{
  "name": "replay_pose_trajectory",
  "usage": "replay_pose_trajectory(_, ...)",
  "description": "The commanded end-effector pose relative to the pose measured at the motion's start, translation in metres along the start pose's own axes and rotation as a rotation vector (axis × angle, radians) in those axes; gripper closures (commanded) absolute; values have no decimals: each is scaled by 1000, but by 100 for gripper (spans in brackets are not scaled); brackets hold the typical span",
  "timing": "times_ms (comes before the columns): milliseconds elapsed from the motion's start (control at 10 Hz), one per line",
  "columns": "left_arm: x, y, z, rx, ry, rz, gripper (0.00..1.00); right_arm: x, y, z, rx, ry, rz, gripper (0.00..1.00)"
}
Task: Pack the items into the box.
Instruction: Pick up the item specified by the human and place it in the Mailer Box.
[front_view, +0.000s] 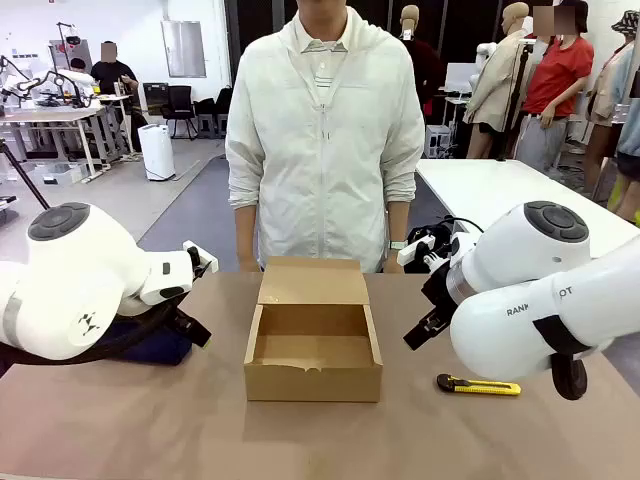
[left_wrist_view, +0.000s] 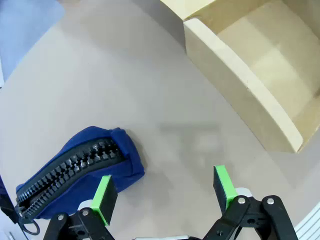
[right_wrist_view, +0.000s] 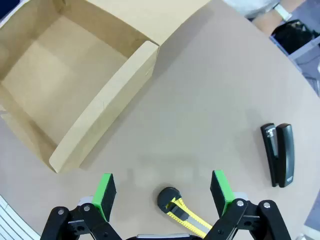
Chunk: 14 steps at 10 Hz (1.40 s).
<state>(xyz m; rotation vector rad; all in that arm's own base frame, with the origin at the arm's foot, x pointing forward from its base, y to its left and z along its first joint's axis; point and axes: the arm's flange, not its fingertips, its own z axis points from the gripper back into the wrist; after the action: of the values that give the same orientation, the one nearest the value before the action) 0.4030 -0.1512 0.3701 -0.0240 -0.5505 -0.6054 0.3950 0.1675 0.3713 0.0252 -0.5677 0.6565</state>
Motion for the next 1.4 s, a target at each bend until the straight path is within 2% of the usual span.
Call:
replay_pose_trajectory(0, 0, 0, 0, 0, -1, 0, 0, 0, 0, 0, 0, 0, 0, 0)
replay_pose_trajectory(1300, 0, 0, 0, 0, 0, 0, 0, 0, 0, 0, 0, 0, 1, 0)
